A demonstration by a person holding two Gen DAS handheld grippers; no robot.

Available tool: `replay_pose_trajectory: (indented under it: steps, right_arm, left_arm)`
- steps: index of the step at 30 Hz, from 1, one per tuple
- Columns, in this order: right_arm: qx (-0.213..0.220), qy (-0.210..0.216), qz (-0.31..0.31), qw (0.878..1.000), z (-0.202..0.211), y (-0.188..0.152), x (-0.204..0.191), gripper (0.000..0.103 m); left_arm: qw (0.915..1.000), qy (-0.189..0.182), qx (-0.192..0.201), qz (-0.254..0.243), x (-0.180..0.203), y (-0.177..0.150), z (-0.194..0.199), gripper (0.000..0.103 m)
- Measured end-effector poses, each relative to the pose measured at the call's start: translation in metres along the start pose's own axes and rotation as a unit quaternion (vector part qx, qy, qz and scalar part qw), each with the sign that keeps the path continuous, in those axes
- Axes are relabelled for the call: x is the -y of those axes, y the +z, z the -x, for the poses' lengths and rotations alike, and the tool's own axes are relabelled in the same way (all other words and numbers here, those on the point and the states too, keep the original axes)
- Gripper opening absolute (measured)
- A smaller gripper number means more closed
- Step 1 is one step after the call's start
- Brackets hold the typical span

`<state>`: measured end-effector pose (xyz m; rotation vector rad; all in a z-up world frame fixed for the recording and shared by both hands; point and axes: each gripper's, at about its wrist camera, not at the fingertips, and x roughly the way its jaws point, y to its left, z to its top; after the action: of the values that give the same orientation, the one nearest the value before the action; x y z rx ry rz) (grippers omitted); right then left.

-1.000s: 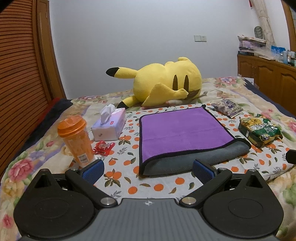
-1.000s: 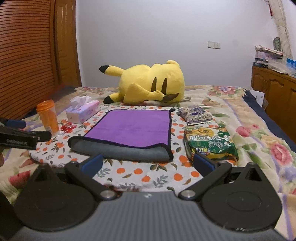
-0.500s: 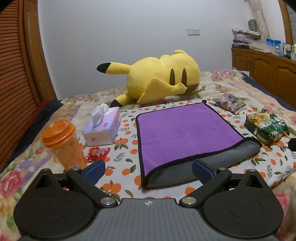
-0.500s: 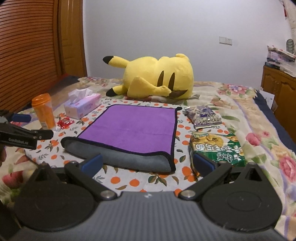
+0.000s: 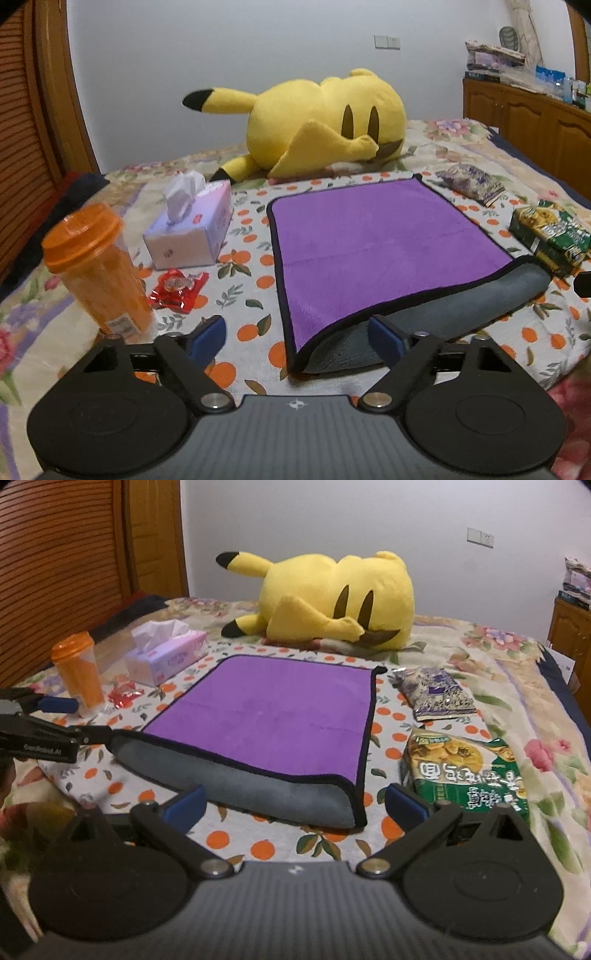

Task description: Fold towel

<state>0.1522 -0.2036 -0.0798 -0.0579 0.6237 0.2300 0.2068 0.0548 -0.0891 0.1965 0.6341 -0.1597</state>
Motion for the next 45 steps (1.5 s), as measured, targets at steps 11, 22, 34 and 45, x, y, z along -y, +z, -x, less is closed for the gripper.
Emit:
replay_pose_trajectory:
  steps: [11,22,34,45]
  right_arm:
    - [-0.032,0.009,-0.008,0.999,-0.032,0.000,0.014,0.088]
    - [-0.059,0.015,-0.030,0.998,-0.056,0.010,0.035,0.081]
    - [-0.113,0.037,-0.060,0.991,-0.082,0.019,0.053,0.061]
    - [-0.139,0.038,-0.052,0.988,-0.083,0.020,0.053,0.022]
  left_arm:
    - [0.9991,-0.025,-0.033,0.013,-0.010,-0.006,-0.026,0.052]
    - [0.9967,-0.056,-0.051,0.030,-0.013,-0.011,-0.028,0.027]
    - [0.9961,-0.060,-0.055,0.034,-0.014,-0.014,-0.031,0.017]
    - [0.9962,-0.064,-0.051,0.030,-0.013,-0.014,-0.030,0.013]
